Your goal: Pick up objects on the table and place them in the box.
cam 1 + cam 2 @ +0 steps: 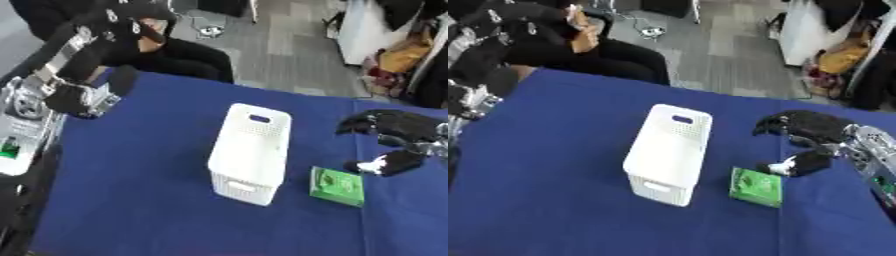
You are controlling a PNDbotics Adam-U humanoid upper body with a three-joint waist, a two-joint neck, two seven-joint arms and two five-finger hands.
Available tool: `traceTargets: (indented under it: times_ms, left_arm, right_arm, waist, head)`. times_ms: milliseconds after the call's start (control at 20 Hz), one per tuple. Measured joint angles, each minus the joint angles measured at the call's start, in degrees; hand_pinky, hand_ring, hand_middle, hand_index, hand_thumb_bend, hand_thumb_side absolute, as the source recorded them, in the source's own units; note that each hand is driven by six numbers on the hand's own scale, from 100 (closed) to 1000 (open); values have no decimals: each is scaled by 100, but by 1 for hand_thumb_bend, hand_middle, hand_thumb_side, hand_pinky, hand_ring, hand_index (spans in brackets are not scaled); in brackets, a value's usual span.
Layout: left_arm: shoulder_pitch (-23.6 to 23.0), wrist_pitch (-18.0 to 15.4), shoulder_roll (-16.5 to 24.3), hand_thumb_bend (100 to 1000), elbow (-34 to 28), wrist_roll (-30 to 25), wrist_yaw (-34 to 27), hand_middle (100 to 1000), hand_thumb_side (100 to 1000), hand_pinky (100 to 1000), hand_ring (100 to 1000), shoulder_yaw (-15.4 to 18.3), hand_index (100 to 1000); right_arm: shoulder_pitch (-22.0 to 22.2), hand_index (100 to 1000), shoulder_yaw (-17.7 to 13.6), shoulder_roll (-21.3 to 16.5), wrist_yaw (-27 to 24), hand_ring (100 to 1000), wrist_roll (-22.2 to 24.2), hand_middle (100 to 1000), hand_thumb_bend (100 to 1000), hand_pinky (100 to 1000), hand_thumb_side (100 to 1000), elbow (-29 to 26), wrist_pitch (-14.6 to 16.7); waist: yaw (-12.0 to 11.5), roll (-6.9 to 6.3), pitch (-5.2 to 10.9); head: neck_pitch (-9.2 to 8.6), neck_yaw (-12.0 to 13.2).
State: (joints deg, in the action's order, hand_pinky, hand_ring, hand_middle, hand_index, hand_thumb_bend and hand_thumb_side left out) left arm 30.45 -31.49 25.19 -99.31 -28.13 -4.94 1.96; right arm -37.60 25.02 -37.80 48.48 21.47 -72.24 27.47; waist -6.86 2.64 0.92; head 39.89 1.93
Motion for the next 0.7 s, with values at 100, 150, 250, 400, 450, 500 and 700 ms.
traceTargets:
  times_ms: [100,150,250,400,450,500,700]
  left_arm:
    - [0,1,0,100,0,-1,0,974,682,693,896,-1,928]
    - [0,1,0,100,0,-1,0,974,682,693,896,-1,928]
    - [0,1,0,100,0,-1,0,974,682,693,896,-2,928]
    - [0,-1,0,100,0,-4,0,974,682,693,896,-2,928]
    - [0,-3,0,100,0,-6,0,974,682,693,896,-2,928]
    - [0,-5,0,100,0,-8,0,974,682,694,897,-2,928]
    - [0,-15,0,100,0,-17,0,974,682,694,897,-2,928]
  right_arm:
    - [-3,914,41,31,69,844,13,852,461,884,1000,72,23]
    - [-4,913,57,44,104,842,5,850,469,882,1000,100,41]
    - [-4,913,86,70,178,842,-45,849,461,883,1000,144,87]
    - [-4,912,102,73,295,841,-141,848,453,881,1000,224,123]
    - [-4,912,102,76,331,841,-169,848,453,882,1000,252,122]
    - [-4,912,102,82,367,840,-196,846,455,881,1000,279,126]
    - [-1,913,101,149,486,844,-269,849,463,886,1000,386,110]
  waist:
    - [-2,0,0]
    - [-2,1,0]
    - [-3,1,0]
    - [-3,1,0]
    - [-3,1,0]
    - [-2,1,0]
    - [-2,0,0]
  head:
    - [0,0]
    - [0,0]
    - [0,0]
    - [0,0]
    - [0,0]
    - [0,0]
    - [0,0]
